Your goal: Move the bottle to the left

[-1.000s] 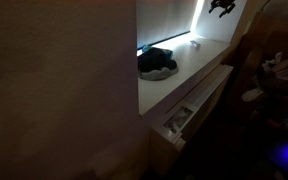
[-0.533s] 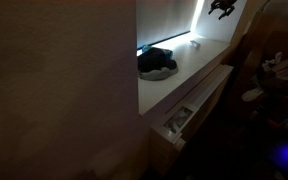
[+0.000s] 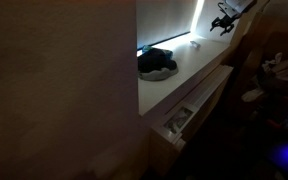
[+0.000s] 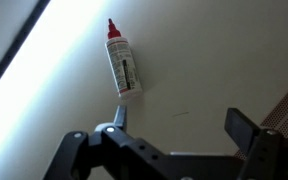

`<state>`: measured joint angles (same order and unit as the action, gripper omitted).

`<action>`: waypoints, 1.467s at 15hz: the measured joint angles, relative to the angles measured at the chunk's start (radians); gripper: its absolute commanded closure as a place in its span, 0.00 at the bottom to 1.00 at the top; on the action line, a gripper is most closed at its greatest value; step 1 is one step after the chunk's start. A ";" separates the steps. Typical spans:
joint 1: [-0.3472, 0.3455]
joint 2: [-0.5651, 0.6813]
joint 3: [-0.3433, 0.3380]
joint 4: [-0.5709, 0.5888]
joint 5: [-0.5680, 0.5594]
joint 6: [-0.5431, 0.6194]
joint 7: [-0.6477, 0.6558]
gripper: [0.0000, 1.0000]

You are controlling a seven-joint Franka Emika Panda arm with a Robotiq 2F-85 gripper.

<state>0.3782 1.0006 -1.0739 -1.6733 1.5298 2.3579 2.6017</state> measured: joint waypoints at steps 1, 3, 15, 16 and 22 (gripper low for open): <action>0.009 -0.001 -0.007 0.000 0.000 0.000 0.001 0.00; 0.004 -0.010 0.015 0.003 -0.030 0.034 0.002 0.00; -0.033 0.038 0.104 0.130 -0.382 -0.003 -0.001 0.00; -0.031 0.045 0.097 0.131 -0.346 -0.006 0.000 0.00; -0.027 0.184 -0.037 0.167 -0.079 -0.093 -0.004 0.00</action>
<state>0.3513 1.1847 -1.1107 -1.5066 1.4505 2.2652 2.5980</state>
